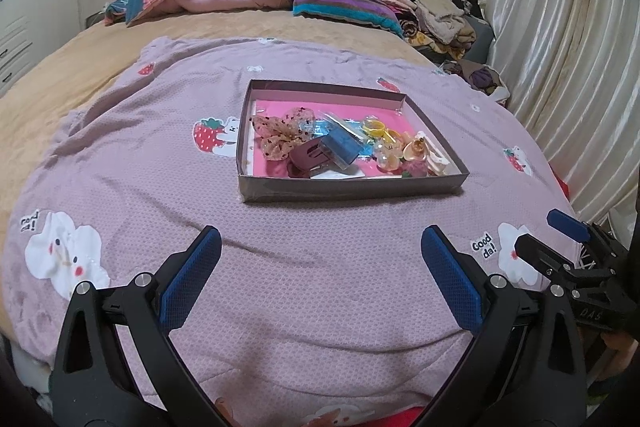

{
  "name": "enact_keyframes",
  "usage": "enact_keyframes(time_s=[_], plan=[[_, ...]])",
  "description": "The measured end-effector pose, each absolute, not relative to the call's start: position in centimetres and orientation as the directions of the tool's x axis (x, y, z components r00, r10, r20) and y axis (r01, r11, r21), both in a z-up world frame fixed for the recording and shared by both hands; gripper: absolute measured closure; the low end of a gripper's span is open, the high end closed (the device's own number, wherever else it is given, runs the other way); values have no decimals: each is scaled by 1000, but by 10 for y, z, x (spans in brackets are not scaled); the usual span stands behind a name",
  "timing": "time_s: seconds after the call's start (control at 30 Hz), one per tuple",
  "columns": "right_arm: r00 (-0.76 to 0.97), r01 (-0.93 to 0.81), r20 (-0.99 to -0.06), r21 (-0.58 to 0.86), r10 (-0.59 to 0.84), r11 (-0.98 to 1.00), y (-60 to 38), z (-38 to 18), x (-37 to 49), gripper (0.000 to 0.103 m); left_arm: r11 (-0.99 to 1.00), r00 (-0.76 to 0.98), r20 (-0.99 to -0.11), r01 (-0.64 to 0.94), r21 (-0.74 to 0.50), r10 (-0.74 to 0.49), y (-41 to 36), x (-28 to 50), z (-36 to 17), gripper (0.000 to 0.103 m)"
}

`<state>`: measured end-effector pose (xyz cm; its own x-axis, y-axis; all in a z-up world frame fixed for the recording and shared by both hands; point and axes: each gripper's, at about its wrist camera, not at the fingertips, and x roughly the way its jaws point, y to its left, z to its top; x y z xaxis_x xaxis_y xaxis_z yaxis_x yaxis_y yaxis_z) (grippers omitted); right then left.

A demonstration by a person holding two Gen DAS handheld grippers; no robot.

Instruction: Organize jewelry

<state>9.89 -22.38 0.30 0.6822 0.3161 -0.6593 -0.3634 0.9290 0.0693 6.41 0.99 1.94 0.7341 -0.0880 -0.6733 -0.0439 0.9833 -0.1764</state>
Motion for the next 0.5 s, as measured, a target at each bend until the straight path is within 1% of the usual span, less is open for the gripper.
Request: enact_keyframes(time_s=[0.5], plan=[[691,-367,-653,53,310,929,-224,8,97,4,982,729,-678,-42,-182,-95,10,63,18,10]])
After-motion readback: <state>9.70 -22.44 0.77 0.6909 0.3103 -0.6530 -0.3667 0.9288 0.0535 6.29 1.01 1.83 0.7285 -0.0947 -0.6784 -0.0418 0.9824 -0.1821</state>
